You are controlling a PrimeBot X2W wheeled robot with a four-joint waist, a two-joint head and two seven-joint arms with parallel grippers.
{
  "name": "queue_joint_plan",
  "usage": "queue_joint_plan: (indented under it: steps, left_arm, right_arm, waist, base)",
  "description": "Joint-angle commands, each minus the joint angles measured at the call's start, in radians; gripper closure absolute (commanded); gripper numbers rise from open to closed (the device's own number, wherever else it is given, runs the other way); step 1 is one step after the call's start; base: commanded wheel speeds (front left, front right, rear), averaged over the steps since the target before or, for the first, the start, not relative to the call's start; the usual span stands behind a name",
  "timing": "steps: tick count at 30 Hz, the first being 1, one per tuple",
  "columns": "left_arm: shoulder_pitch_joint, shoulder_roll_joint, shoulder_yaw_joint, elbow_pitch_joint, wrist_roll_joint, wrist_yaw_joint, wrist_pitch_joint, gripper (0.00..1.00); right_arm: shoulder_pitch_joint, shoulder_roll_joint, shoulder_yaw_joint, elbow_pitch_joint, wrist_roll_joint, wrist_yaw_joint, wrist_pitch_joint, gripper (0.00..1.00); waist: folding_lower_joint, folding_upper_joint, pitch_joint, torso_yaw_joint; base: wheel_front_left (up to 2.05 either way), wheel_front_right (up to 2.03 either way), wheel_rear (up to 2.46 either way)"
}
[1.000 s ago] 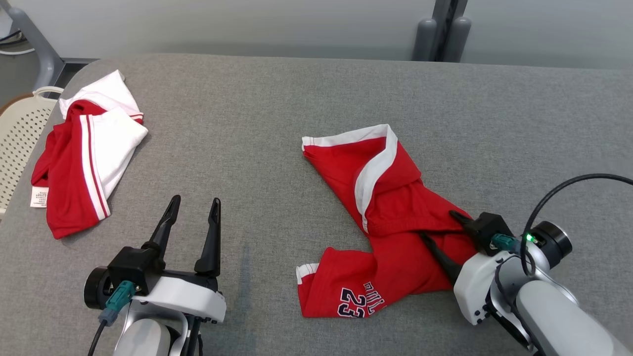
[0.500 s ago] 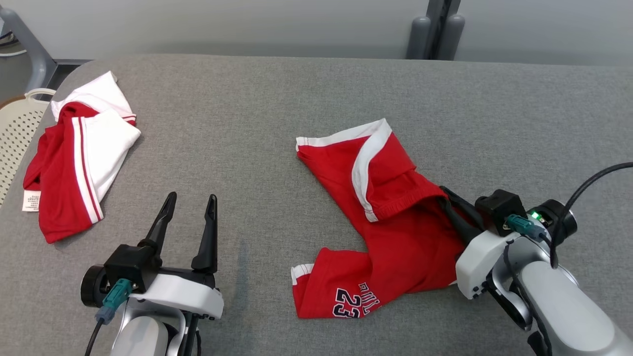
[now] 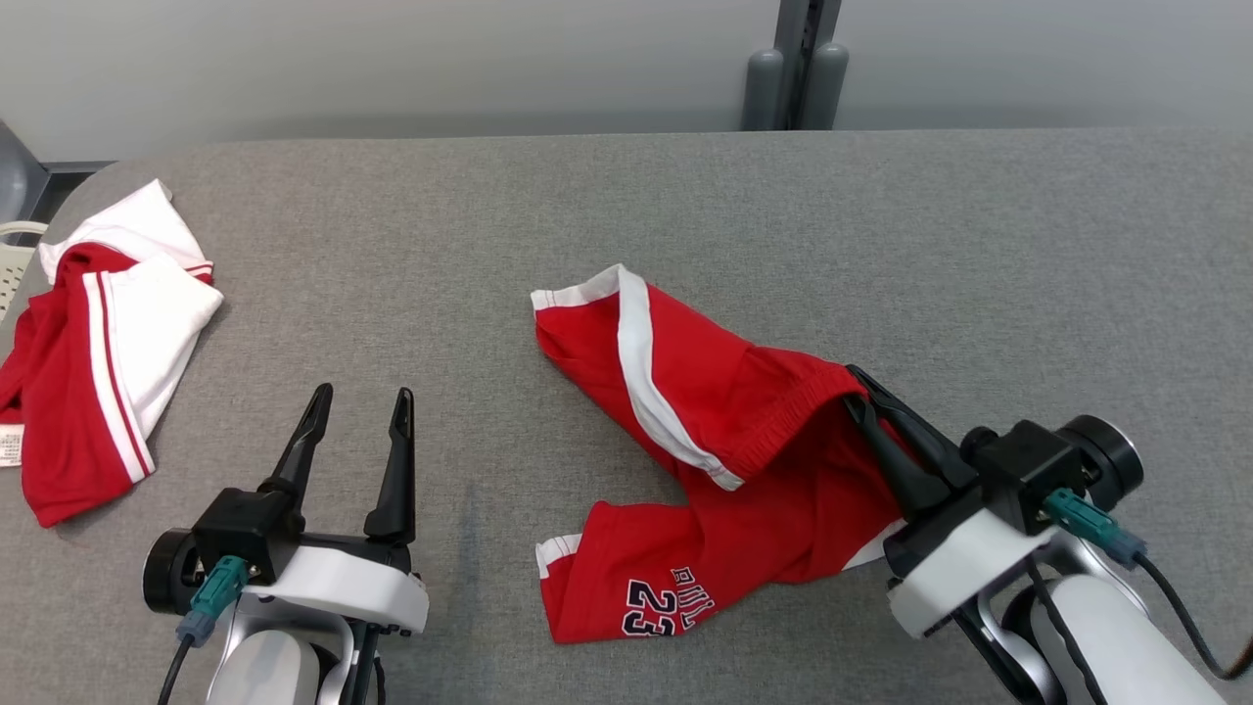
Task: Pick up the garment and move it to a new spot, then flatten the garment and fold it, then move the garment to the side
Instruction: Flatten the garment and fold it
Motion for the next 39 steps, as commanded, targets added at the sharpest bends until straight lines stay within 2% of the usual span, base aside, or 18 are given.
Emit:
queue_joint_plan:
  steps: [1,6,10,14,22,29,33,34,35,36,37,39]
  left_arm:
    - [0.003,0.005,0.005,0.000,0.006,-0.005,-0.004,0.00]
    - [-0.006,0.004,0.008,0.002,0.011,-0.007,-0.004,0.00]
    - [-0.017,0.001,0.009,0.004,0.013,-0.008,-0.004,0.00]
    - [-0.022,-0.003,0.005,0.005,0.016,-0.010,-0.003,0.00]
    - [-0.039,-0.010,-0.002,0.009,0.017,-0.014,-0.003,0.00]
    - [-0.046,-0.014,-0.006,0.015,0.019,-0.018,-0.003,0.00]
    - [-0.042,-0.016,-0.007,0.013,0.016,-0.018,-0.003,0.00]
    - [-0.039,-0.016,-0.005,0.012,0.016,-0.017,-0.003,0.00]
    - [-0.036,-0.017,-0.004,0.012,0.016,-0.016,-0.003,0.00]
    - [-0.033,-0.017,-0.003,0.012,0.016,-0.016,-0.003,0.00]
    - [-0.030,-0.018,-0.001,0.013,0.017,-0.015,-0.003,0.00]
    - [-0.022,-0.018,0.002,0.016,0.018,-0.014,-0.003,0.00]
  right_arm:
    - [0.037,-0.015,-0.015,-0.046,-0.006,0.002,0.019,1.00]
    - [0.129,-0.040,-0.063,-0.129,-0.005,0.002,0.084,1.00]
    - [0.179,-0.054,-0.114,-0.119,0.002,0.002,0.109,1.00]
    - [0.189,-0.052,-0.155,-0.065,0.017,0.002,0.104,1.00]
    - [0.098,-0.031,-0.222,0.145,0.043,0.002,0.024,1.00]
    - [0.002,-0.029,-0.223,0.319,0.065,0.002,-0.053,1.00]
    - [-0.029,-0.021,-0.194,0.378,0.081,0.002,-0.082,1.00]
    - [-0.030,-0.020,-0.186,0.387,0.085,0.002,-0.087,0.85]
    - [-0.028,-0.017,-0.179,0.393,0.095,0.002,-0.092,0.56]
    - [-0.026,-0.013,-0.173,0.396,0.105,0.002,-0.098,0.08]
    - [-0.019,-0.010,-0.168,0.399,0.117,0.002,-0.100,0.00]
    - [-0.006,-0.012,-0.158,0.394,0.128,0.002,-0.106,0.00]
  waist:
    - [0.0000,0.0000,0.001,-0.012]
    - [0.0000,0.0000,0.007,-0.023]
    - [0.0000,0.0000,0.014,-0.024]
    - [0.0000,0.0000,0.022,-0.020]
    - [0.0000,0.0000,0.050,0.000]
    - [0.0000,0.0000,0.056,0.018]
    - [0.0000,0.0000,0.050,0.023]
    - [0.0000,0.0000,0.048,0.023]
    - [0.0000,0.0000,0.046,0.022]
    - [0.0000,0.0000,0.043,0.021]
    - [0.0000,0.0000,0.039,0.018]
    - [0.0000,0.0000,0.029,0.013]
  base:
    - [0.00,0.00,0.00]
    - [0.00,0.00,0.00]
    - [0.00,0.00,0.00]
    - [0.00,0.00,0.00]
    - [0.00,0.00,0.00]
    - [0.00,0.00,0.00]
    - [0.00,0.00,0.00]
    - [0.00,0.00,0.00]
    - [0.00,0.00,0.00]
    - [0.00,0.00,0.00]
    - [0.00,0.00,0.00]
    - [0.00,0.00,0.00]
